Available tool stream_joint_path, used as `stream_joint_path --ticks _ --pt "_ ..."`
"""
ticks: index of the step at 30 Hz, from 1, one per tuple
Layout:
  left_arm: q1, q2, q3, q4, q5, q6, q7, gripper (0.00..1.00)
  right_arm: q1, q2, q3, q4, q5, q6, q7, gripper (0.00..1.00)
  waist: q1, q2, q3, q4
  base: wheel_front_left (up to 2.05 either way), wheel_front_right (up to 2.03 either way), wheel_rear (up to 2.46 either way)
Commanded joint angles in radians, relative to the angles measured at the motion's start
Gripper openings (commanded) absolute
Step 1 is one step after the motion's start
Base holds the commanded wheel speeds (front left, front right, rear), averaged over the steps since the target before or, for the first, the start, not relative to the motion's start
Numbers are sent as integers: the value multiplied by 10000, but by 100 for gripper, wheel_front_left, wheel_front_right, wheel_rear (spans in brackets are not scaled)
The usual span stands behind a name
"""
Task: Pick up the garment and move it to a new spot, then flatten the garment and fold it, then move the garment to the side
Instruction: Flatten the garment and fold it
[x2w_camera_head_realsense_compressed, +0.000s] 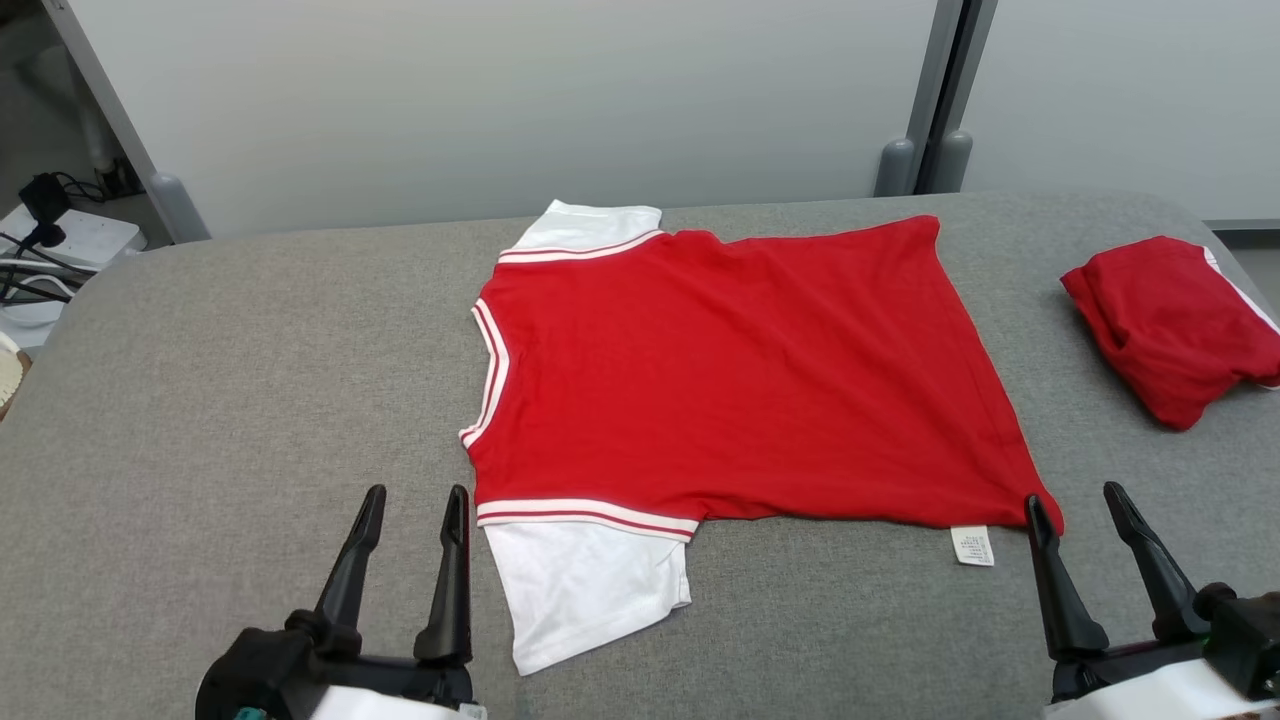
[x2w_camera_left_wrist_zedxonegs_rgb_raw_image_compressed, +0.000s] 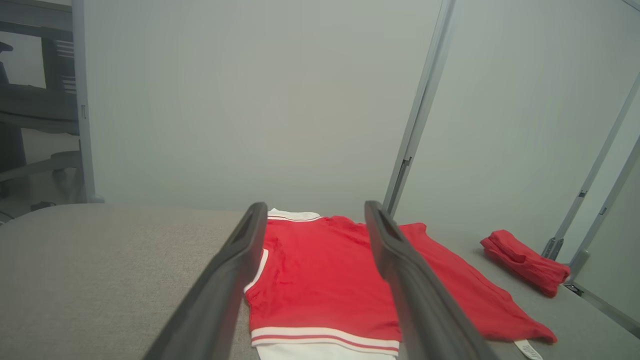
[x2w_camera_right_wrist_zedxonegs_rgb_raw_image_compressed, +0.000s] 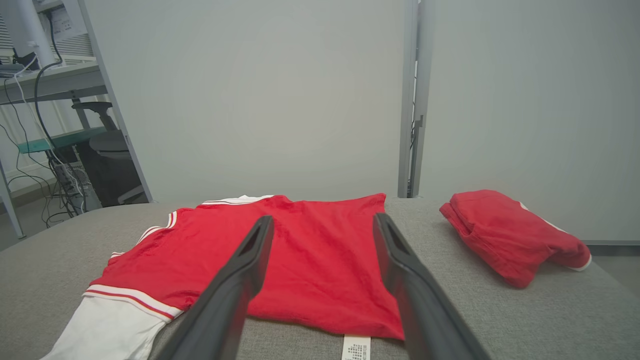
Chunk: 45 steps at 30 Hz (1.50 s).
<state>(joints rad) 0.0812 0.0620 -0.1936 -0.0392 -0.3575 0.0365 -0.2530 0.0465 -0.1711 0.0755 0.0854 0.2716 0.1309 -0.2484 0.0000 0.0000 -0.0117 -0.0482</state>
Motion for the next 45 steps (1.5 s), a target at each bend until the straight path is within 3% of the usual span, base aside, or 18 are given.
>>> stream_joint_path --ticks 1,9,33,39,45 --pt "-28 -32 343 -322 249 67 -84 100 -82 -122 152 -457 54 -2 -132 100 0 0 -27 -22 0 0 0" --pt "797 -110 161 -417 1142 123 -86 100 796 74 -109 -859 467 -2 -133 100 0 0 -138 45 0 0 0" --pt "899 -117 216 61 1096 128 -87 100 815 98 -87 -954 558 -2 -133 100 0 0 -24 174 0 0 0" --pt "438 -117 -442 1961 -281 299 192 100 735 65 -44 -998 538 -2 -133 100 0 0 112 190 0 0 0" --pt "-656 -118 -1219 3368 -456 653 1162 100 618 16 10 -1050 532 -2 -133 100 0 0 415 96 0 0 0"
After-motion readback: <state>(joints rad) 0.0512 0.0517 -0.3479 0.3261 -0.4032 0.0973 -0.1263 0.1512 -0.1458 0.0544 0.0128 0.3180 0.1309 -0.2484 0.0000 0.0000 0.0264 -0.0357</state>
